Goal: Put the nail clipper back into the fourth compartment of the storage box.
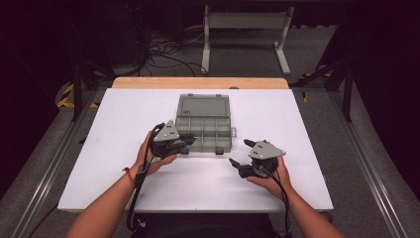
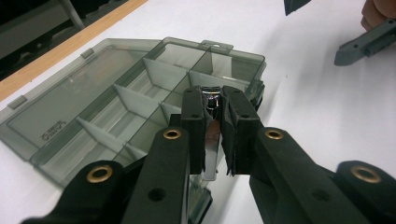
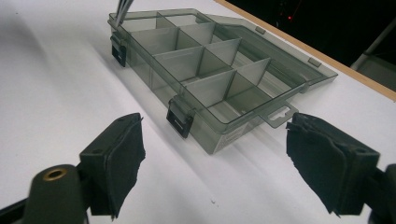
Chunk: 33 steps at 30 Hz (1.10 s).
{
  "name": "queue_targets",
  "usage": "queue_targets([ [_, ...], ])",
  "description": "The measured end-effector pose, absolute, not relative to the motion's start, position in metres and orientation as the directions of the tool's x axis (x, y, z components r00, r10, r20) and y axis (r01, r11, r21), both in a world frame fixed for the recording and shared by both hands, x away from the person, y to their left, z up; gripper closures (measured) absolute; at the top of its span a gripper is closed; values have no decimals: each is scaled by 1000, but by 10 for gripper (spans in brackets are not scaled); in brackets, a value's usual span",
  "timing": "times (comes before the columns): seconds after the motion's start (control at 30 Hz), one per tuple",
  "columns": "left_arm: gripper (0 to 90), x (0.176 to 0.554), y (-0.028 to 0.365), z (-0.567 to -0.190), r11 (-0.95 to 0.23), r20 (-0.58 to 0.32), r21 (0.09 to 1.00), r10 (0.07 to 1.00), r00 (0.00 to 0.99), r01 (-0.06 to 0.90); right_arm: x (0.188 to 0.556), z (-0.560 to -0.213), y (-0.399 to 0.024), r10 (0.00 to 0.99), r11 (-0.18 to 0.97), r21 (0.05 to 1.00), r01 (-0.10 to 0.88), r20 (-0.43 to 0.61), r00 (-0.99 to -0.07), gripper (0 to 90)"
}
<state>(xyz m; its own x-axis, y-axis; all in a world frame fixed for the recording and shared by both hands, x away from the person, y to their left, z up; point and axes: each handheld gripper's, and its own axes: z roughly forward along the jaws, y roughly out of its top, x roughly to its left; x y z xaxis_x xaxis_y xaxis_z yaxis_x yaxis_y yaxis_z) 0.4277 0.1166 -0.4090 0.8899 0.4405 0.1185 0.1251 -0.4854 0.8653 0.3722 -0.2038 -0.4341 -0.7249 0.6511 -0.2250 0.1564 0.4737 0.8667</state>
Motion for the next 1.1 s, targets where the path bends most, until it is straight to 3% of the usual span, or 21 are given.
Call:
queue_targets([
  [1.1,807,475,58,-400,-510,122,851,423,898,125,371,-434,-206,650,475,866,156,-226,-726,188],
])
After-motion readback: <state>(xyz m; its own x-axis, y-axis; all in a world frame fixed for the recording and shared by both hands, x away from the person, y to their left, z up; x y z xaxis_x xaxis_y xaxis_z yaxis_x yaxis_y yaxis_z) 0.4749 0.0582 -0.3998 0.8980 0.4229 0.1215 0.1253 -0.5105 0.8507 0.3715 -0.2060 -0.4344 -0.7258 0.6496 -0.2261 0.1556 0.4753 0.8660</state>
